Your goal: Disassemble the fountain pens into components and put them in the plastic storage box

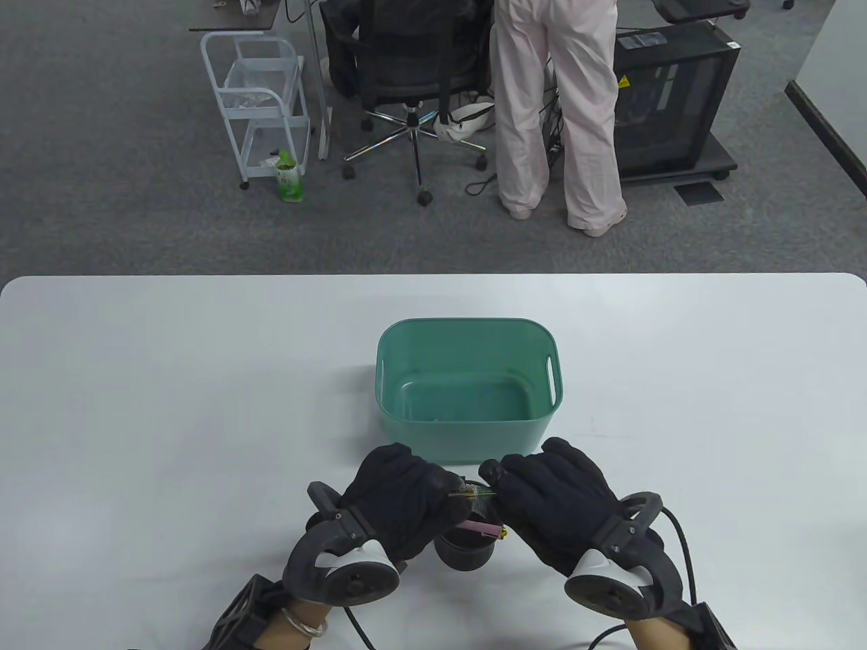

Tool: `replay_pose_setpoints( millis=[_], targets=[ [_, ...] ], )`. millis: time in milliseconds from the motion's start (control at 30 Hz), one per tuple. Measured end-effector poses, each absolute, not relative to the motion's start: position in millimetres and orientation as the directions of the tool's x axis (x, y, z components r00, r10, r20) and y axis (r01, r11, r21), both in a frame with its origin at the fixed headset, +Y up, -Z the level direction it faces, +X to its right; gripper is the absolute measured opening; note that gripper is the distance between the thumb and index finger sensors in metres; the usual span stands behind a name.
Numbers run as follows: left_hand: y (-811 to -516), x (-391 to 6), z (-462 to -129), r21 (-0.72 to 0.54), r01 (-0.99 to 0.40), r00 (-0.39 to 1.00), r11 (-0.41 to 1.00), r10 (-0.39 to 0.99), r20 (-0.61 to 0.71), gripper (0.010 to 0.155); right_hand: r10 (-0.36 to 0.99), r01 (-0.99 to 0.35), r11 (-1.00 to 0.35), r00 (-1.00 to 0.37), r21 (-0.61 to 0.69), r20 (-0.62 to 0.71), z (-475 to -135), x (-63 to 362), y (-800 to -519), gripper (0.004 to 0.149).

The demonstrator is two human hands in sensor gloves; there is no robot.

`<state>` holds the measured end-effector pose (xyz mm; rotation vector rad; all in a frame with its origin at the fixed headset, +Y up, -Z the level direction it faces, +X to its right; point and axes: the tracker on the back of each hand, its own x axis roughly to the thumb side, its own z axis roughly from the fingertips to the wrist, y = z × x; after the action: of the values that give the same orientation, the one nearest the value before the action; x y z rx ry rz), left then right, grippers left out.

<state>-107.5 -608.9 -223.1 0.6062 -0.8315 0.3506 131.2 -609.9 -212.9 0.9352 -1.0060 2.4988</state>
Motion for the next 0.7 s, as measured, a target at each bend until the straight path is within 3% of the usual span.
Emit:
replay_pose_setpoints(
  millis=[700],
  targets=[
    [-609.3,-108.3,-224.3,0.355,-0.518,0.629,0.778,0.066,0.775,0.05,0.021,-0.474,-0.717,-0.747,-0.511,0.664,-212.8,130.3,-610.4,0.043]
  ],
)
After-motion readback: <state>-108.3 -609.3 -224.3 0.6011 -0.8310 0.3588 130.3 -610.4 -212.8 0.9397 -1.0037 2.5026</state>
